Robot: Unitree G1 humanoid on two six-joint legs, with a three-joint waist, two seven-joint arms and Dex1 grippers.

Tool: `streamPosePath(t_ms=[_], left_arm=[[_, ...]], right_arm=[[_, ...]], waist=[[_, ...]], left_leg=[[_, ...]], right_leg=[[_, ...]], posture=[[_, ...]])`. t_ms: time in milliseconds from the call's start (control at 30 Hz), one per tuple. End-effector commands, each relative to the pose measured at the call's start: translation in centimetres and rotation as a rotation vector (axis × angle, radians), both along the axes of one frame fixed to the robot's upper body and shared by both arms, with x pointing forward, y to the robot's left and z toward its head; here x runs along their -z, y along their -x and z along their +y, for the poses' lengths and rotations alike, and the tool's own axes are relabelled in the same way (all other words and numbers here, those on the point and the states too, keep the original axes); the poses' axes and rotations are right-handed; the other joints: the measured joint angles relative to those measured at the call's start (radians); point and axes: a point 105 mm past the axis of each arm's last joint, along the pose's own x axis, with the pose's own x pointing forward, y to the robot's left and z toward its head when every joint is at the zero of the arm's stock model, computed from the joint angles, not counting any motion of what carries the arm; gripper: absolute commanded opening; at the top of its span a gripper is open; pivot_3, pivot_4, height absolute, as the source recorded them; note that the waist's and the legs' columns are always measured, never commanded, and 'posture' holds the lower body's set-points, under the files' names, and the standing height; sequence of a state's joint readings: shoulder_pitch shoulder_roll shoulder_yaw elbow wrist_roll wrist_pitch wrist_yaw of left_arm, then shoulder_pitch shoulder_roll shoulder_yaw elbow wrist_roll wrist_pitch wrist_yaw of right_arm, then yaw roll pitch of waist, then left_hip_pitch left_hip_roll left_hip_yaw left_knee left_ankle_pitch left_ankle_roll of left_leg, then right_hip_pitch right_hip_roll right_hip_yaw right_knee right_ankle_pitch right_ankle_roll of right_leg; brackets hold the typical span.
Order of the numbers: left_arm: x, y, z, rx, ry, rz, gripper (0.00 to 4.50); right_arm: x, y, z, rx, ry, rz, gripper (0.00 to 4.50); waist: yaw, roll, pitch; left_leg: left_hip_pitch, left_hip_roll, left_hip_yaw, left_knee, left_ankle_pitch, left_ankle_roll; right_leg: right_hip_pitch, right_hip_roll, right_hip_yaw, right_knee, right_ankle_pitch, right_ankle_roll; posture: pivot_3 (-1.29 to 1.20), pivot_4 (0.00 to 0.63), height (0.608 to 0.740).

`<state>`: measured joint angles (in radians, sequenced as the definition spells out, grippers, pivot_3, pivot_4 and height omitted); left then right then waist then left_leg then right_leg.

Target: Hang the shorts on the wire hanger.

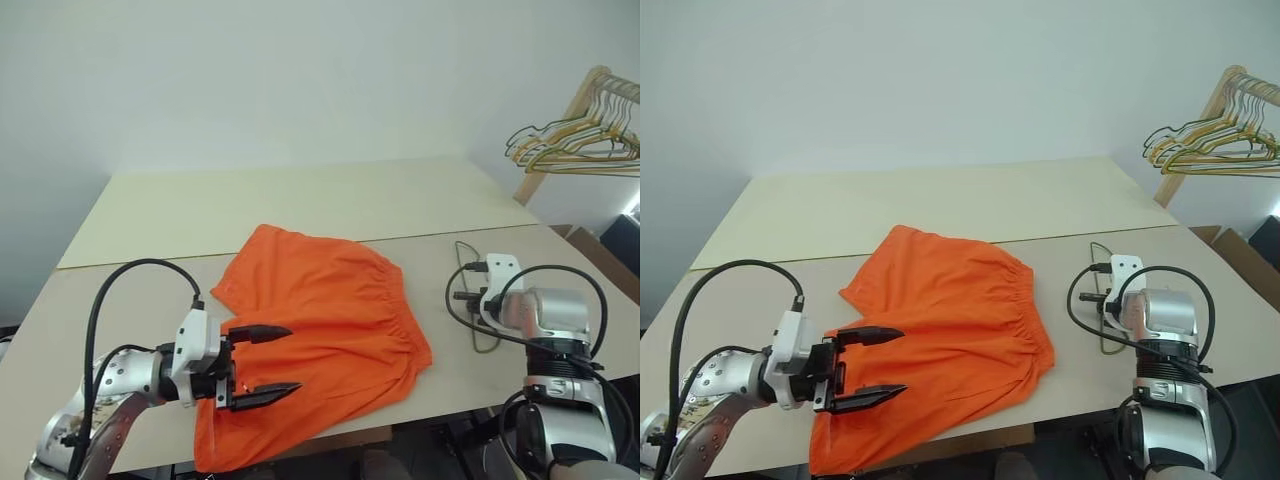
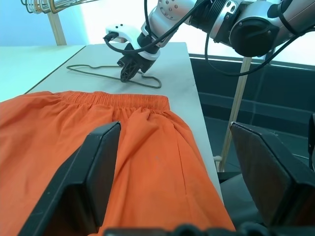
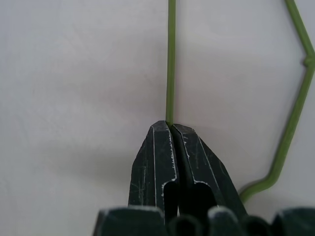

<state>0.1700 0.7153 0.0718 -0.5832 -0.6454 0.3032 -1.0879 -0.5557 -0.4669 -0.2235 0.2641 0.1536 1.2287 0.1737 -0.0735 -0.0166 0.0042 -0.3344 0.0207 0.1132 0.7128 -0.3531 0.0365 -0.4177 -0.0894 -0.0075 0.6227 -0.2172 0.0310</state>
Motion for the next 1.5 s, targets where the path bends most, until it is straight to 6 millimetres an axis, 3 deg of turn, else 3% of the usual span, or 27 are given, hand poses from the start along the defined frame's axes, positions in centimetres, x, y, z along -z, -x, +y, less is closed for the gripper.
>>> streamPosePath(t_ms=[33,133,200,400,533,667,733,900,1133,1233,1500], left_arm=[[-0.8,0.0,-0.3,0.016,0.010,-0.053,3.85],[-1.2,-0.7,-0.2,-0.021,0.053,-0.054,3.85],[-2.0,-1.6,0.1,-0.063,0.141,0.006,3.85],[-4.0,-4.8,0.1,-0.167,0.380,0.128,3.85],[-5.3,-7.9,-0.7,-0.290,0.539,0.246,3.85],[-7.7,-10.1,-0.7,-0.349,0.743,0.309,3.85],[-8.5,-10.8,-0.7,-0.374,0.797,0.336,3.85],[-9.5,-10.9,-1.0,-0.382,0.827,0.336,3.85],[-9.5,-11.0,-1.0,-0.442,0.866,0.347,3.85],[-9.9,-10.5,-0.8,-0.424,0.913,0.340,3.28],[-9.6,-10.6,-0.7,-0.420,0.918,0.358,0.71]], right_arm=[[1.5,0.3,0.7,-0.044,0.053,0.016,0.04],[-2.2,-1.2,1.0,-0.094,0.182,-0.188,0.04],[-5.3,-1.4,2.3,-0.176,0.229,-0.343,0.04],[-9.3,-0.1,7.9,-0.440,0.201,-0.585,0.04],[-13.0,2.1,13.8,-0.688,0.256,-0.926,0.04],[-13.0,4.1,18.5,-0.907,0.324,-1.045,0.04],[-13.2,4.6,19.7,-0.959,0.339,-1.095,0.04],[-13.3,5.2,21.5,-1.028,0.376,-1.164,0.04],[-13.1,5.0,21.7,-1.016,0.399,-1.178,0.04],[-13.0,4.9,21.8,-1.012,0.409,-1.186,0.00],[-12.8,5.1,22.3,-1.022,0.404,-1.198,0.00]], waist=[[0.000,-0.001,-0.001],[0.001,-0.001,-0.001],[0.003,0.004,0.002],[0.005,0.012,0.004],[0.007,0.011,0.004],[0.005,0.010,0.004],[0.004,0.010,0.003],[0.006,0.009,0.003],[0.010,0.009,0.003],[0.012,0.009,0.003],[0.013,0.009,0.003]], left_leg=[[0.000,0.000,0.000,0.000,0.000,0.000],[0.001,0.000,0.000,0.000,0.000,0.000],[0.000,-0.001,0.000,0.000,0.000,0.000],[0.000,-0.002,-0.003,0.000,0.001,0.000],[0.000,-0.003,-0.004,0.000,0.000,0.001],[0.000,-0.004,-0.005,0.000,0.001,0.001],[-0.001,-0.004,-0.005,0.000,0.001,0.002],[-0.001,-0.004,-0.006,0.000,0.001,0.002],[0.000,-0.005,-0.006,0.000,0.001,0.001],[0.000,-0.005,-0.006,0.000,0.001,0.001],[0.001,-0.005,-0.006,0.000,0.002,0.000]], right_leg=[[0.000,0.000,0.000,0.000,0.000,0.000],[0.001,0.000,0.000,0.000,0.000,0.000],[-0.001,-0.001,0.001,0.000,0.000,0.000],[-0.005,-0.001,-0.001,0.000,0.000,0.001],[-0.003,-0.002,-0.002,-0.003,0.001,0.001],[-0.002,-0.002,-0.001,-0.004,0.002,0.003],[-0.002,-0.002,-0.001,-0.006,0.002,0.003],[-0.001,-0.002,-0.003,-0.008,0.003,0.003],[0.001,-0.002,-0.005,-0.010,0.003,0.003],[0.001,-0.002,-0.005,-0.010,0.003,0.003],[0.003,-0.002,-0.005,-0.010,0.003,0.003]], posture=[[-0.02,0.000,0.740],[-0.02,0.000,0.740],[-0.03,0.000,0.740],[-0.03,0.000,0.740],[-0.04,0.000,0.740],[-0.03,0.000,0.740],[-0.03,0.000,0.740],[-0.02,0.000,0.740],[-0.01,0.000,0.740],[-0.01,0.000,0.740],[-0.01,0.000,0.740]])
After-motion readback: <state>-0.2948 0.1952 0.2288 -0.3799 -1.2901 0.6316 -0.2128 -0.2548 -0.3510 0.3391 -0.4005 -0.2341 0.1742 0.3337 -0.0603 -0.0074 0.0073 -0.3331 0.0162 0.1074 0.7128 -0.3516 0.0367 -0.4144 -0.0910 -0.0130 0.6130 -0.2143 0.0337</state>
